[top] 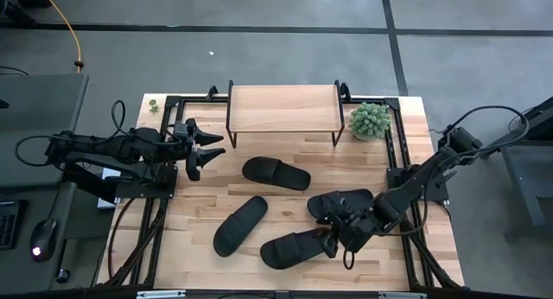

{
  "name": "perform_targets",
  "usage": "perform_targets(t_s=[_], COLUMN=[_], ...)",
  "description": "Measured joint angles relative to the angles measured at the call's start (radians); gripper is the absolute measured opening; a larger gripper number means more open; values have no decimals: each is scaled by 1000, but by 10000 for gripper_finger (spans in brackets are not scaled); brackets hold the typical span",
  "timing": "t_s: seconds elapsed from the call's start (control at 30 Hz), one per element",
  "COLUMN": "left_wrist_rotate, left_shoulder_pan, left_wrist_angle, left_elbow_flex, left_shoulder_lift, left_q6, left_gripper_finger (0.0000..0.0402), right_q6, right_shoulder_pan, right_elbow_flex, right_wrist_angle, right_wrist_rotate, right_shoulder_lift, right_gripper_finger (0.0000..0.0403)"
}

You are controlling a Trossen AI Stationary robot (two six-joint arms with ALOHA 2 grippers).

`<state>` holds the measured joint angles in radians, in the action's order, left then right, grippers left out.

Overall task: Pick and place slides into the shelf
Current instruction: Put the black slipper on the shelf

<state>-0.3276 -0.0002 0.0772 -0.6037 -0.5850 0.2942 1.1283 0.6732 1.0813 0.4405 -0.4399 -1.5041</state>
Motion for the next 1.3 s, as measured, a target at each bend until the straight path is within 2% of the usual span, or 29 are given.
perform_targets(t_s=[0.37, 0.67, 0.93, 1.3], left_wrist_rotate=[3, 3, 3, 3], left_shoulder_pan=[0, 0, 0, 0], left_wrist_angle=[0, 0, 0, 0], left_elbow_flex=[0, 0, 0, 0], left_shoulder_lift=[0, 0, 0, 0], left_q6=[1, 2, 2, 2], left_gripper_finger=[198, 198, 198, 198], right_q6=[43, 60, 51, 18], right_shoulder_pan=[42, 49, 49, 47], right_elbow_flex=[0, 0, 0, 0], right_wrist_angle=[-61, -137, -273, -387], right_wrist_rotate=[-66, -55, -27, -19], right_shoulder_lift=[-96, -190, -279, -344], right_gripper_finger=[234, 234, 234, 234])
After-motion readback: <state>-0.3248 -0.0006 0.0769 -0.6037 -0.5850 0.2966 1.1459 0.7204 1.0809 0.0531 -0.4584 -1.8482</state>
